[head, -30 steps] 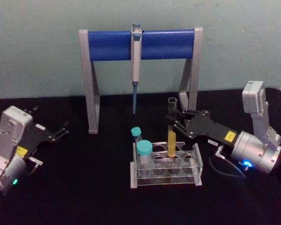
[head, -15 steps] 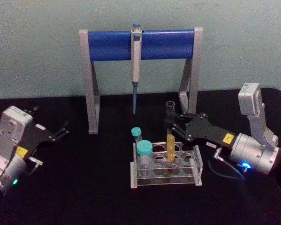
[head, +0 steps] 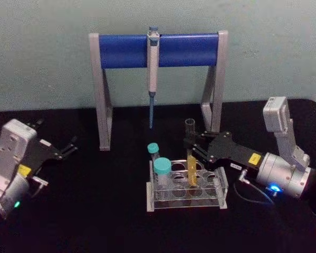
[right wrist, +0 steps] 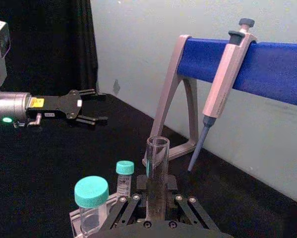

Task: Pick up the test tube from the test tube rack, shake it, then place it back into the test tube rack.

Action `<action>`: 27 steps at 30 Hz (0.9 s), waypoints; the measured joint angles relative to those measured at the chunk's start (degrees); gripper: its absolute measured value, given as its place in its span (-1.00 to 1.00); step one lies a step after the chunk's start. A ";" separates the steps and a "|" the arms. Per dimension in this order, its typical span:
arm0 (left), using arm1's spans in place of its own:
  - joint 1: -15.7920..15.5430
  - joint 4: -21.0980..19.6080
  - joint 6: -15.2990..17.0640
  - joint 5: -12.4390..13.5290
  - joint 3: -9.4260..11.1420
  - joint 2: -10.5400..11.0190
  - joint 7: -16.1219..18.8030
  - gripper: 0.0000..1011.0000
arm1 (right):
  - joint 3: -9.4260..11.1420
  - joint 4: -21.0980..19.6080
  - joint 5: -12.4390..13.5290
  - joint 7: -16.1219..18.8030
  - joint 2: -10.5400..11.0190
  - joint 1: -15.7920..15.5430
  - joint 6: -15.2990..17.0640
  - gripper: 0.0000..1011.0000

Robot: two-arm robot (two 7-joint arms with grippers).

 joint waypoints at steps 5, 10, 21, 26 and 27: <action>0.00 0.00 0.00 0.00 0.00 0.00 0.00 0.98 | -0.05 0.30 -0.01 0.01 -0.11 0.12 0.09 -0.55; 0.00 0.00 0.00 0.00 0.00 0.00 0.00 0.98 | -0.13 0.32 -0.02 0.01 -0.08 0.12 0.38 -0.55; 0.00 0.00 0.00 0.00 0.00 0.00 0.00 0.98 | -0.32 0.11 -0.13 -0.19 0.16 0.15 0.95 -0.55; 0.00 0.00 0.00 0.00 0.00 0.00 0.00 0.98 | -0.29 0.11 -0.23 -0.50 0.14 0.14 0.96 -0.55; 0.00 0.00 0.00 0.00 0.00 0.00 0.00 0.98 | -0.28 0.11 -0.24 -0.50 0.14 0.13 0.96 -0.55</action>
